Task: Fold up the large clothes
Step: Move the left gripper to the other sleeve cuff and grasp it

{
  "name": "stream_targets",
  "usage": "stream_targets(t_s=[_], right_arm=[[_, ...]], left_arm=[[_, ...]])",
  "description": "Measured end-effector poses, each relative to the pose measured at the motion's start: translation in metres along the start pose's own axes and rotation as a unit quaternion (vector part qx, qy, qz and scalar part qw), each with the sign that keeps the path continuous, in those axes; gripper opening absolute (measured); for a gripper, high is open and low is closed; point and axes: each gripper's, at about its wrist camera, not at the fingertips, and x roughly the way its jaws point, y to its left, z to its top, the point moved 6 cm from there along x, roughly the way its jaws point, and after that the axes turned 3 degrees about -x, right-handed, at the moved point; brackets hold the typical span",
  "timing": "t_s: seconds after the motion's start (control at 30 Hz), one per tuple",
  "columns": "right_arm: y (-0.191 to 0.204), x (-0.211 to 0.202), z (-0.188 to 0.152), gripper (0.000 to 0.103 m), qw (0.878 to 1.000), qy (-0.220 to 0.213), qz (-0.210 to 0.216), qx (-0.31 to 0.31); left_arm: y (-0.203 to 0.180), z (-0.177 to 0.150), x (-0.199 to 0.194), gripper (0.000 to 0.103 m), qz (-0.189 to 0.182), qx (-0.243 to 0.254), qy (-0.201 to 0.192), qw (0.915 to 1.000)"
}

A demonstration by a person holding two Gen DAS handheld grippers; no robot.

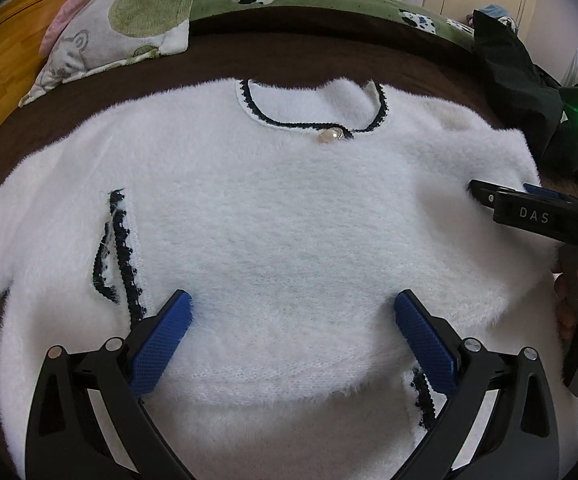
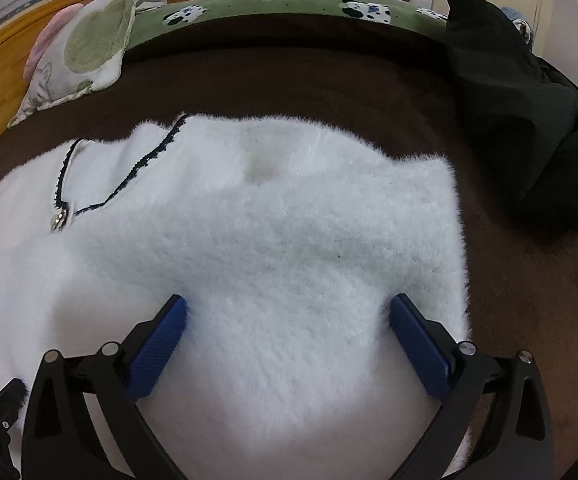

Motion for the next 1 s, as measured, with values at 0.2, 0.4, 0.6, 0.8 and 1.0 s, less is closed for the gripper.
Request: stream_targets(t_s=[0.2,0.4,0.6,0.8,1.0], right_arm=[[0.005,-0.011,0.004,0.098,1.0,-0.011,0.003,-0.003],[0.027,-0.05,0.007,0.098,0.998,-0.043,0.037,-0.015],[0.073,-0.088,0.005,0.098,0.995,-0.055,0.067,-0.042],[0.121,-0.101,0.005,0.098,0.993,-0.053,0.083,-0.063],[0.166,-0.106,0.008,0.098,0.991,-0.057,0.086,-0.082]], left_arm=[[-0.001,0.001,-0.005,0.097,0.003,-0.004,-0.002,1.0],[0.017,0.011,-0.038,0.097,-0.013,-0.03,-0.012,0.9994],[0.09,0.025,-0.111,0.097,-0.037,-0.109,-0.059,0.9916],[0.203,-0.002,-0.143,0.097,0.026,-0.174,-0.067,0.9821],[0.313,-0.051,-0.133,0.097,0.121,-0.242,-0.042,0.9618]])
